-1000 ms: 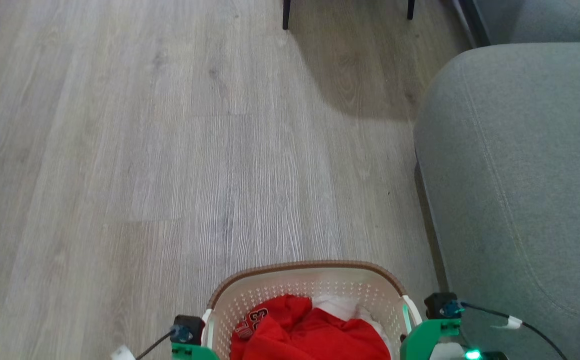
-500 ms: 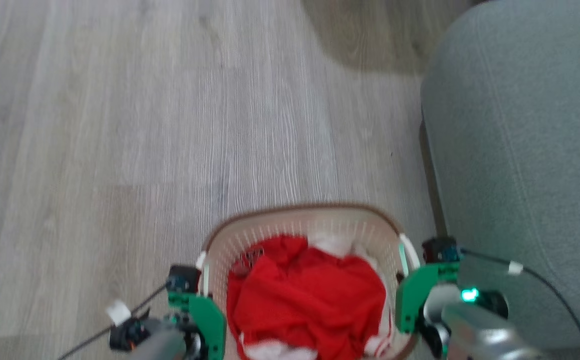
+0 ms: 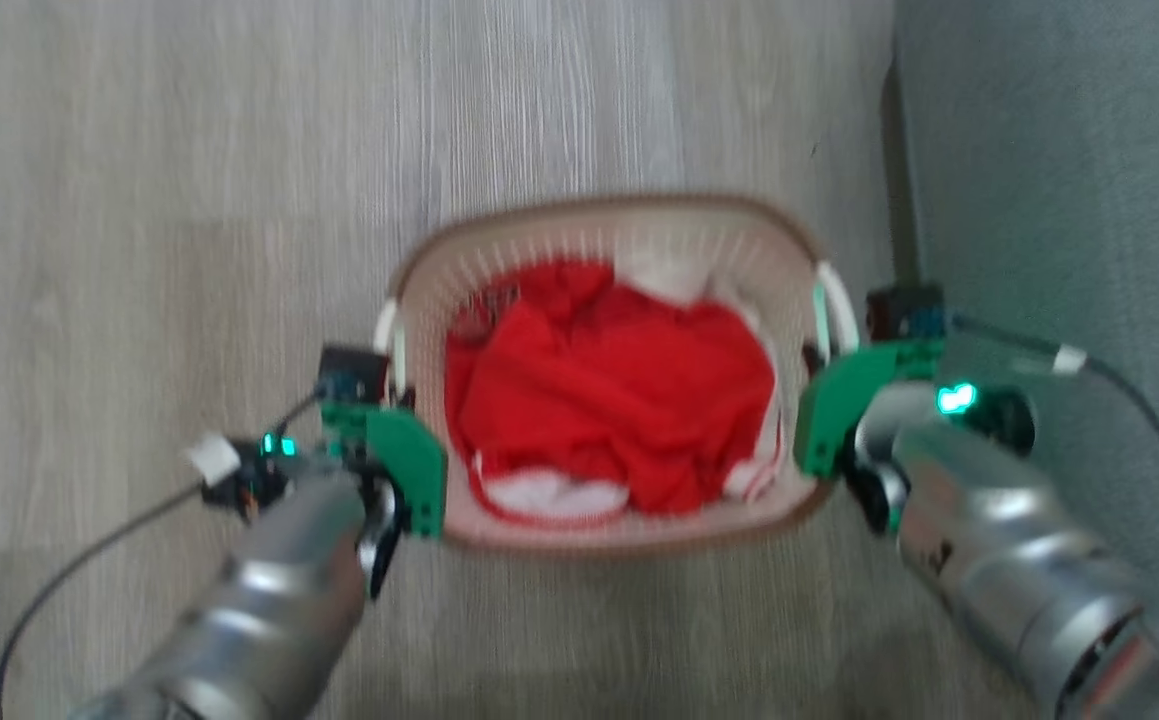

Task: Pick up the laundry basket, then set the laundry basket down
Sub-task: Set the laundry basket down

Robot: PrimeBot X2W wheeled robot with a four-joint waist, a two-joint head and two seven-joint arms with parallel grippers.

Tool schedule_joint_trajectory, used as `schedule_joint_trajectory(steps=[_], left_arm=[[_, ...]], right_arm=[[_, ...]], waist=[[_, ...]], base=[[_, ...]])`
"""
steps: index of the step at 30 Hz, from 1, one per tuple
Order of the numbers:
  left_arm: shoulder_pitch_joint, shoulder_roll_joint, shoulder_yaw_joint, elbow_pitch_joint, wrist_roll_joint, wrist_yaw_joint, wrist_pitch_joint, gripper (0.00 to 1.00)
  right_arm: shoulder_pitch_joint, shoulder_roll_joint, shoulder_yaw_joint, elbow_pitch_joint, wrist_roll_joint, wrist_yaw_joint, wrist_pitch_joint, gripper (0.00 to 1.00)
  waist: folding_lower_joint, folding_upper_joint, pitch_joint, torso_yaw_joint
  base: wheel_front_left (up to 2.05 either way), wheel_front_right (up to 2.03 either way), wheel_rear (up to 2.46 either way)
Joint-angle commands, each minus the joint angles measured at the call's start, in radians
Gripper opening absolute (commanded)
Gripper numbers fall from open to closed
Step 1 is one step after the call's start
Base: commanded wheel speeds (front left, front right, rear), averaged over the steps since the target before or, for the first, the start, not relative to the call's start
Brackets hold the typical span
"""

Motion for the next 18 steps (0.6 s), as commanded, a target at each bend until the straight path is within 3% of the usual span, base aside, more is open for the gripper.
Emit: schedule_joint_trajectory(steps=[1, 18], left_arm=[[-0.035, 0.025, 0.002, 0.001, 0.016, 0.008, -0.011, 0.0], [-0.275, 0.025, 0.008, -0.013, 0.039, 0.023, -0.029, 0.0]], right_arm=[[-0.035, -0.001, -0.003, -0.01, -0.017, 0.003, -0.025, 0.0], [-0.252, -0.029, -0.137, -0.002, -0.165, 0.003, -0.032, 0.0]], waist=[[-0.0003, 0.0, 0.09, 0.006], [-0.0003, 0.0, 0.418, 0.027]], base=[[0.0, 0.0, 0.0], [0.0, 0.0, 0.0]])
